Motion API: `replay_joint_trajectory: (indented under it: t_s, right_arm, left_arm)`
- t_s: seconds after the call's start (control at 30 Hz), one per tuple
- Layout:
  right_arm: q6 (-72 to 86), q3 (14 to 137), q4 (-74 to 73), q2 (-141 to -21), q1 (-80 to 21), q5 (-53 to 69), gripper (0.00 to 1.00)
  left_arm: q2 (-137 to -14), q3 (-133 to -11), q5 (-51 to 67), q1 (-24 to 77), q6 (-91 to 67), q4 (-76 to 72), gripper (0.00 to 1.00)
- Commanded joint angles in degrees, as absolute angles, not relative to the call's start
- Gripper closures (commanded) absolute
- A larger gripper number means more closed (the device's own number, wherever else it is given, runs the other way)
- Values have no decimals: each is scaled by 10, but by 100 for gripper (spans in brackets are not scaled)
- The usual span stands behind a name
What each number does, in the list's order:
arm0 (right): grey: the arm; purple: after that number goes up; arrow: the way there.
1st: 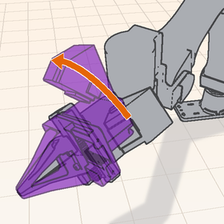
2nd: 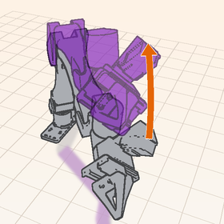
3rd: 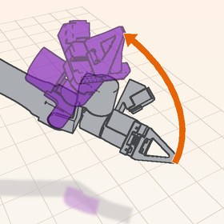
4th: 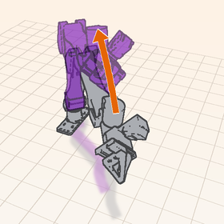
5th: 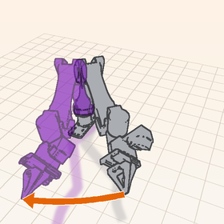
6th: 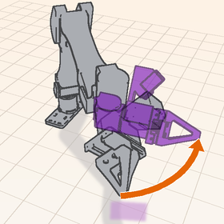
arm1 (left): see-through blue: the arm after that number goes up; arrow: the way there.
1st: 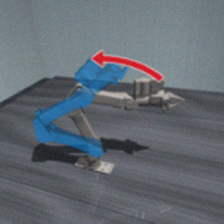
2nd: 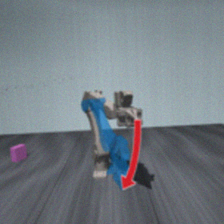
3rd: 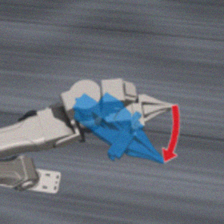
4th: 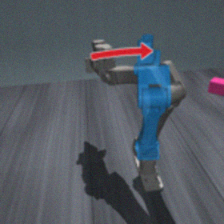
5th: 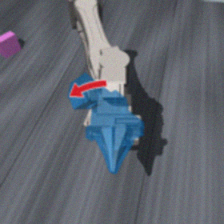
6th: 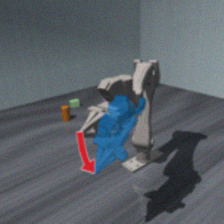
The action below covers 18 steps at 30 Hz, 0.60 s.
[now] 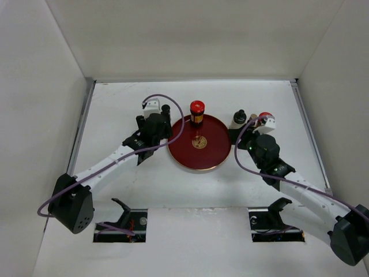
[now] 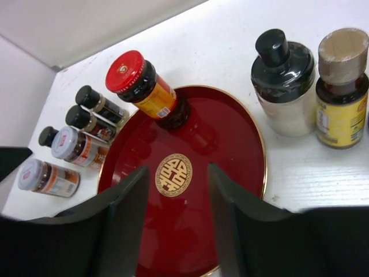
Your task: Organize the condiment bottles
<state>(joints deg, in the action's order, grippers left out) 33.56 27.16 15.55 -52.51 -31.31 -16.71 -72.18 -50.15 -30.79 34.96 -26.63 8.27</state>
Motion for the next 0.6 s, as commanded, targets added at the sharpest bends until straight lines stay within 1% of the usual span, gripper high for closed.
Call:
replay_joint_trajectory:
  t_s: [0.0,0.03,0.07,0.1,0.17,0.33,0.57]
  right_arm:
    - [334,277,192,-528,-319,-161,38]
    - [334,277,193,-530,-319,-159,29]
    - [334,277,195,-533,-319,-157,22]
    - [334,278,197,-536,-319,-156,19]
    - [333,280,199,-546,-319,-148,15]
    - [333,283,208,-560,-321,-130,12]
    - [331,284,212,-566,-322,-129,11]
  left_arm:
    - [-730,-483,-316,344,-271,48,32]
    - [-739,-481,-316,339,-267,39,31]
    - [-747,-479,-314,335,-267,29,30]
    - [-755,-478,-314,333,-267,19,29]
    - [-772,-476,-313,324,-264,-3,29]
    - [-808,-477,-313,306,-260,-46,30]
    - [-855,-490,-308,295,-255,-84,31]
